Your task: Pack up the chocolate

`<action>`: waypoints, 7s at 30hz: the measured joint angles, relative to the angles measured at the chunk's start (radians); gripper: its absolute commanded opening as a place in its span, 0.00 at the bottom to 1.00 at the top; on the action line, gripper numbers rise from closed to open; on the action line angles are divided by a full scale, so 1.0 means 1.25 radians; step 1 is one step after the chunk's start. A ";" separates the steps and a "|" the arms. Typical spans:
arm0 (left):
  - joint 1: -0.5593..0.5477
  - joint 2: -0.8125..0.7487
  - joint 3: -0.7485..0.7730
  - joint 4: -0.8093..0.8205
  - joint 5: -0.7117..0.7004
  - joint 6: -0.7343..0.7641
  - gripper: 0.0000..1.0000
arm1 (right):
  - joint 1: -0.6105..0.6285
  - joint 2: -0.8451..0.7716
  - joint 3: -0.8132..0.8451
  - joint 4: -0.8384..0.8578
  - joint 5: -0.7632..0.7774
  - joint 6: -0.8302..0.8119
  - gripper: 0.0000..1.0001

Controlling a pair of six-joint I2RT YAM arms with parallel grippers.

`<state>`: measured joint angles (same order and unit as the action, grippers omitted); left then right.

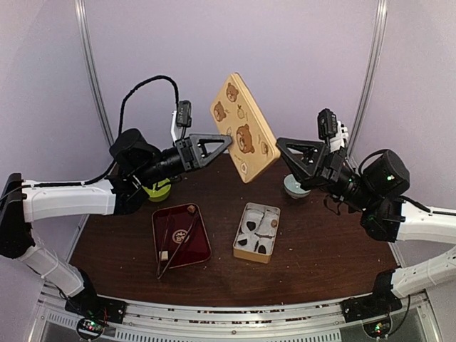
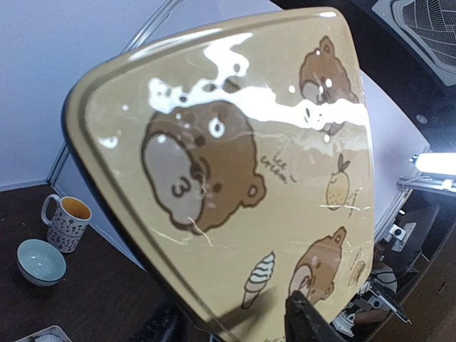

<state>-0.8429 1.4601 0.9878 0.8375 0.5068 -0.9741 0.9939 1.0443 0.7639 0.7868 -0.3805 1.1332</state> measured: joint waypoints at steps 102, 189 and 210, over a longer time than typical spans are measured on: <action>0.018 0.284 0.086 -0.460 0.070 0.095 0.34 | -0.060 0.121 -0.137 -0.508 0.173 -0.258 0.16; 0.013 0.446 0.286 -0.739 -0.137 0.157 0.62 | -0.223 0.374 0.010 -0.699 0.204 -0.452 0.52; 0.015 0.518 0.357 -0.794 -0.099 0.175 0.52 | -0.267 0.446 0.068 -0.695 0.173 -0.450 0.61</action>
<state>-0.8242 2.1078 1.4342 -0.1547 0.3832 -0.7555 0.6605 1.6016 0.8494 -0.0822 -0.1646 0.5705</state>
